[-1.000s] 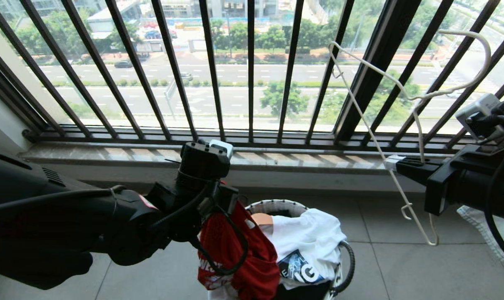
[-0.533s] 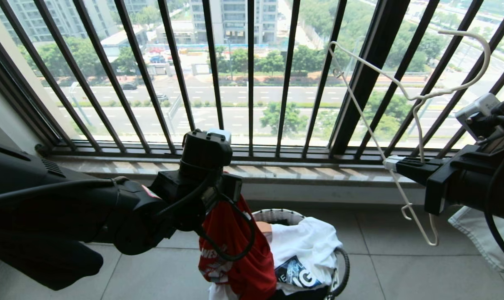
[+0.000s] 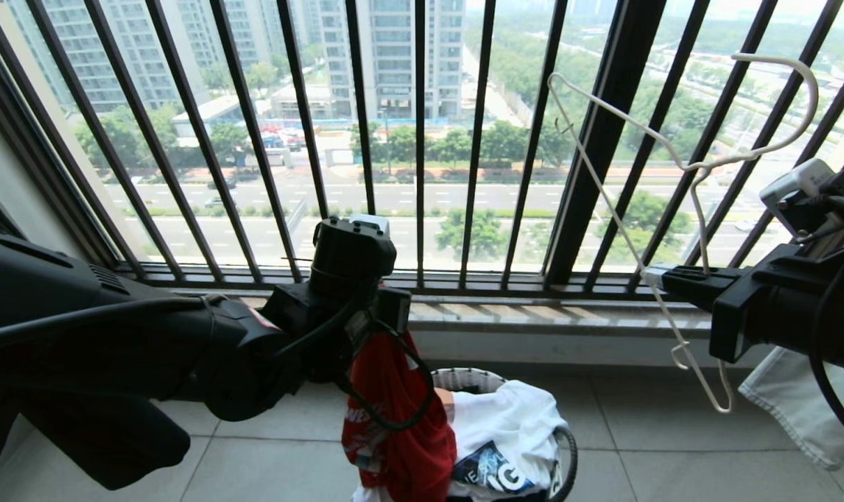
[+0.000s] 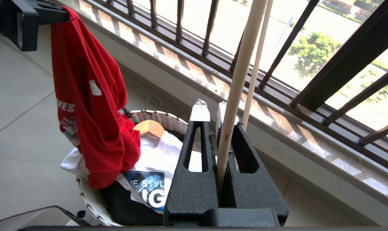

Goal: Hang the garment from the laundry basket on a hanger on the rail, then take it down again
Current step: Pick up clothes from the basket

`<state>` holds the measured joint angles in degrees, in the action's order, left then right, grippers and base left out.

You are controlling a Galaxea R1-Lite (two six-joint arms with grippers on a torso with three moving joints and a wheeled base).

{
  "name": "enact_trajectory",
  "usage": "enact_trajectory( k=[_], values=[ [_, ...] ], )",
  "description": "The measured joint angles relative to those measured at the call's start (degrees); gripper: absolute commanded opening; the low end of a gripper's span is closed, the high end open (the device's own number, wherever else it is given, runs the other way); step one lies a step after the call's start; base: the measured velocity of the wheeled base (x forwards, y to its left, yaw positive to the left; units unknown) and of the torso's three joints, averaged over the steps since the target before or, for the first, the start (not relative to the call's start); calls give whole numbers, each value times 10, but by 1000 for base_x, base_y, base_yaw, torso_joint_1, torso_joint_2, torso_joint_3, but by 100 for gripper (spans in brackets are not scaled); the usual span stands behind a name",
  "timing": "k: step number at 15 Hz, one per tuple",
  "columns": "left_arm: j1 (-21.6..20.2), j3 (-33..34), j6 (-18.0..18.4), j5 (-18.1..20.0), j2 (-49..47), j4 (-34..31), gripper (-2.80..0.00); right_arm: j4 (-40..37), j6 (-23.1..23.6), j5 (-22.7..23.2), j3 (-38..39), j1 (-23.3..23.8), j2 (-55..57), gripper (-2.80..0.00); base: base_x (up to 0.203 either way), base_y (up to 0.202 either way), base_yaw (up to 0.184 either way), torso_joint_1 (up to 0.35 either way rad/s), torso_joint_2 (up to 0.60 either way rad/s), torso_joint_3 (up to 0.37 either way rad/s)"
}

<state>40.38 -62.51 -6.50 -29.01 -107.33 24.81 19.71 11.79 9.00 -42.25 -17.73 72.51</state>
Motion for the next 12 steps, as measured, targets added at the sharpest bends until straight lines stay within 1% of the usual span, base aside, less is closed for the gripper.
enact_trajectory(
  k=[12],
  values=[
    [-10,-13,-1,-1,-15,1,-280,0,1,2,2,0,2,-280,0,0,0,3,2,203]
  ],
)
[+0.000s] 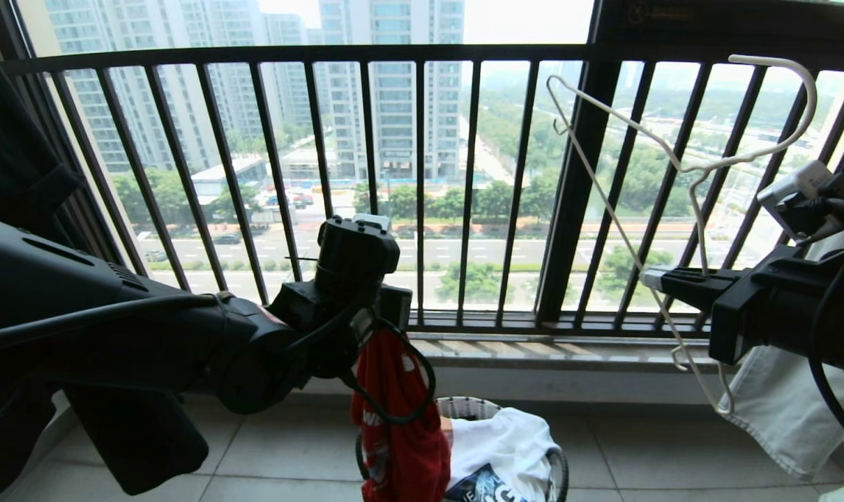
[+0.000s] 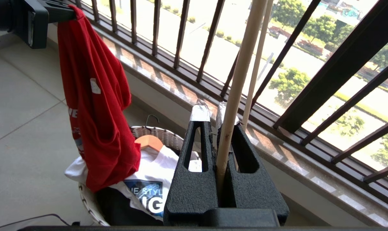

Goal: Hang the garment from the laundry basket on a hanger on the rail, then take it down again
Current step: Pick up clothes from the basket

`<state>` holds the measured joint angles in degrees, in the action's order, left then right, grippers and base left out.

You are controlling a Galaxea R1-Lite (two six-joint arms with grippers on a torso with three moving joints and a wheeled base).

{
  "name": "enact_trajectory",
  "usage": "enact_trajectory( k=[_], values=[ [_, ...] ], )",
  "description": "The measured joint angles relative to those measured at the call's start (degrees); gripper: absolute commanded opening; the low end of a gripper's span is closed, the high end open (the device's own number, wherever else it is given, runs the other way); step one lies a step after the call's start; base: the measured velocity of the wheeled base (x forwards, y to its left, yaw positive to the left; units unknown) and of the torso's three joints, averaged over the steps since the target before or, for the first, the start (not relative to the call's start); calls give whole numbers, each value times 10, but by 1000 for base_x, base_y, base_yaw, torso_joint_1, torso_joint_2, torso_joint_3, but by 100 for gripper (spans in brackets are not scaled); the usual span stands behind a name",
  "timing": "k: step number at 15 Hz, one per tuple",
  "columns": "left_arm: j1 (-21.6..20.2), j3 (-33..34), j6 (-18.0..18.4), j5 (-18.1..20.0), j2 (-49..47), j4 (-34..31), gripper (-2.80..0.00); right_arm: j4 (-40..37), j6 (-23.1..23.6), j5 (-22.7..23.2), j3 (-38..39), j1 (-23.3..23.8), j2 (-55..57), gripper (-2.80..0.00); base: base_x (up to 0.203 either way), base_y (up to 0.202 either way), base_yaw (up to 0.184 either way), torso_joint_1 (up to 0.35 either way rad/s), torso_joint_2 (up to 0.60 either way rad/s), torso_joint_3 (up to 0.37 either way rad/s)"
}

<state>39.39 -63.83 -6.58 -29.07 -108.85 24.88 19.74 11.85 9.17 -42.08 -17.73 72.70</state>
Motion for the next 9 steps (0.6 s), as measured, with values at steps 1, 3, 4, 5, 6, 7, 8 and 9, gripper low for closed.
enact_trajectory(
  k=[1,3,4,5,6,7,8,9],
  values=[
    [0,0,-1,-1,-1,0,-280,0,0,0,0,0,1,-280,0,0,0,0,2,170],
    [-1,5,-13,-2,-1,0,-280,0,0,0,0,0,2,-280,0,0,0,4,2,74],
    [-1,9,-18,-2,0,0,-280,0,0,0,1,0,4,-280,0,0,0,7,0,31],
    [-2,11,-19,-2,0,0,-280,0,1,0,2,0,7,-280,0,0,0,0,0,0],
    [-5,13,-19,-1,1,0,-280,-1,2,0,2,0,9,-280,0,0,0,0,0,0],
    [-9,15,-19,0,3,0,-280,-4,3,-1,3,0,12,-280,0,0,0,0,0,0],
    [-12,15,-19,2,6,0,-280,-11,6,-1,4,0,13,-280,0,0,0,0,0,0],
    [-13,15,-18,5,11,-1,-280,-28,13,-1,6,0,13,-280,0,0,0,0,0,0]
  ],
)
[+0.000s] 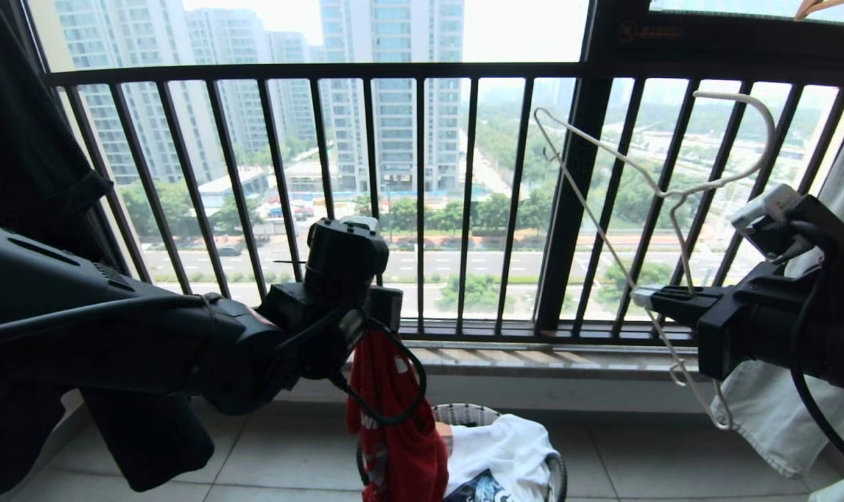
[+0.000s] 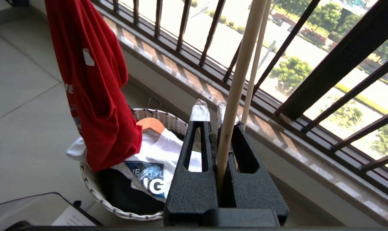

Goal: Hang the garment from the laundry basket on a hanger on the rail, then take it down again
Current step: Pick up clothes from the basket, then hang the clothes on the clothes rack

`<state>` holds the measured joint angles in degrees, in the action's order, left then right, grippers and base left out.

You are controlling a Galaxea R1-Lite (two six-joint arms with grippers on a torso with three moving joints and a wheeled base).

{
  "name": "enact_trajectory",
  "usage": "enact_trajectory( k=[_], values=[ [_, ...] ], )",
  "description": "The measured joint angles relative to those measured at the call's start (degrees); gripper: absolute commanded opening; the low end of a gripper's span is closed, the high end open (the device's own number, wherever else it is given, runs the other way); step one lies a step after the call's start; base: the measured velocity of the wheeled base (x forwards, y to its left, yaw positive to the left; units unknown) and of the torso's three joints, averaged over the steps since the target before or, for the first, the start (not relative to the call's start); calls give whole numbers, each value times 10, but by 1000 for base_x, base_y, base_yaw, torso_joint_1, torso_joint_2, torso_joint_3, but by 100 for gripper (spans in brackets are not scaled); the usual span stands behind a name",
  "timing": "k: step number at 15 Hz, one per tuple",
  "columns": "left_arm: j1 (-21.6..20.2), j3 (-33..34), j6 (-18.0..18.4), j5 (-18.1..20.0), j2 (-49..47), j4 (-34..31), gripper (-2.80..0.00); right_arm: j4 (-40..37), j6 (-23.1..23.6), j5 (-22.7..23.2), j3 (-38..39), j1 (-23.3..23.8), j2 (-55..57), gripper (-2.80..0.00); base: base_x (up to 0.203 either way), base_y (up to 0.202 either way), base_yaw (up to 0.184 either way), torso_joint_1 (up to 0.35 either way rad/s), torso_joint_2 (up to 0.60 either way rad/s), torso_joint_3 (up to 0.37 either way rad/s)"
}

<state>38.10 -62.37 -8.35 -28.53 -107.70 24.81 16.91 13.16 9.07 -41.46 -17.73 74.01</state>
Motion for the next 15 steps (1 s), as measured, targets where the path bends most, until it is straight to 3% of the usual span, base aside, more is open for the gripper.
enact_trajectory(
  k=[3,6,11,15],
  values=[
    [-9,-23,18,11,16,-7,-280,-88,31,10,-3,1,-6,-280,0,0,0,0,0,0],
    [-36,-72,26,41,11,-10,-280,-187,48,53,-24,4,-15,-280,0,0,0,0,0,0],
    [-48,-116,26,58,6,-103,-280,-404,138,73,-65,9,-36,-280,0,0,0,0,0,0],
    [-48,-121,23,61,-3,-101,-280,-440,150,169,-77,5,-30,-280,0,0,0,0,0,0]
  ],
)
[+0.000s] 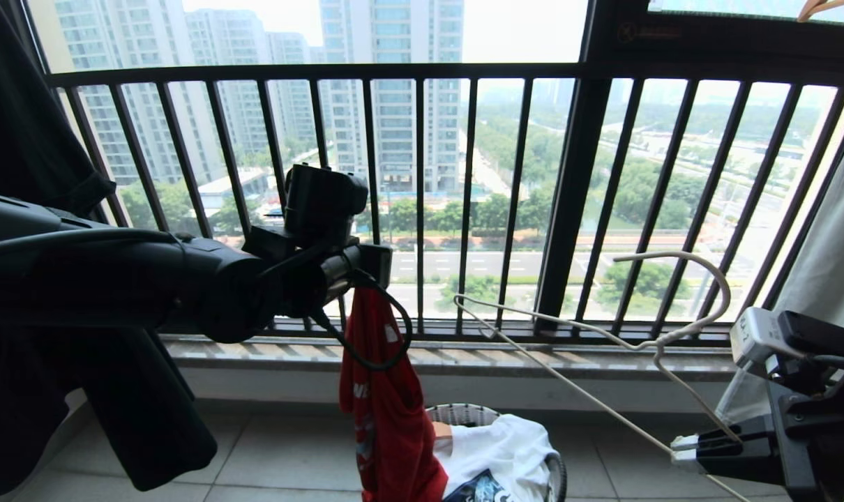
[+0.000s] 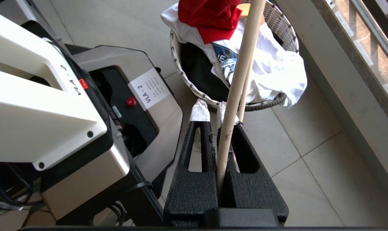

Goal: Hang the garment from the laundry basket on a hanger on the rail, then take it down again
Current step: Hang the clothes on the clothes rack

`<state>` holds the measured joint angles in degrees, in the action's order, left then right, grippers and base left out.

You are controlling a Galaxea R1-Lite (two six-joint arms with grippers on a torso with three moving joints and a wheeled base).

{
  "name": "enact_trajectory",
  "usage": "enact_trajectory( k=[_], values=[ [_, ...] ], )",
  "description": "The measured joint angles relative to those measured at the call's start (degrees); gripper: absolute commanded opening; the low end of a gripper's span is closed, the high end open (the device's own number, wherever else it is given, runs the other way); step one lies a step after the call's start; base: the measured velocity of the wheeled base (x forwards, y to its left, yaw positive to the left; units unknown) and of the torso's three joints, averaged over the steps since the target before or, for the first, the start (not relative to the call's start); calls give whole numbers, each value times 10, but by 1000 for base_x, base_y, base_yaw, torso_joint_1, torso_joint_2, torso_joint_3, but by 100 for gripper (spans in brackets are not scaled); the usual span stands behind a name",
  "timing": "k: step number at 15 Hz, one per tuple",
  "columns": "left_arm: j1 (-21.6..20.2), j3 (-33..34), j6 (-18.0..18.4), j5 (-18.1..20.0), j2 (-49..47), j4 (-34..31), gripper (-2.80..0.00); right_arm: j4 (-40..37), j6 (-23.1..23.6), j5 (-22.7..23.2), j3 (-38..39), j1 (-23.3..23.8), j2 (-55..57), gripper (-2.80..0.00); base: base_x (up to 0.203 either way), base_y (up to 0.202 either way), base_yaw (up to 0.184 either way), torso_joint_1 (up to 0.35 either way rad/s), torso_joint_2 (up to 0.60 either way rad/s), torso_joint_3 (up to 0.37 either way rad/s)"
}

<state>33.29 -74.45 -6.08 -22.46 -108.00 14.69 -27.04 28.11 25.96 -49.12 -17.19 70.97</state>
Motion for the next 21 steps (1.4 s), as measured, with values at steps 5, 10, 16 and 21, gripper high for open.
enact_trajectory(
  k=[5,10,16,21],
  values=[
    [13,-7,-20,1,-9,2,-280,8,-3,115,-8,-5,62,-280,0,0,0,0,0,0],
    [48,3,-28,1,-1,1,-280,17,-14,159,-9,-17,109,-280,0,0,0,0,0,0],
    [73,27,-27,0,20,-2,-280,19,-20,157,-14,-10,115,-280,0,0,0,0,0,0],
    [74,38,-23,-1,41,-2,-280,20,-19,155,-20,16,107,-280,0,0,0,0,0,0]
  ],
)
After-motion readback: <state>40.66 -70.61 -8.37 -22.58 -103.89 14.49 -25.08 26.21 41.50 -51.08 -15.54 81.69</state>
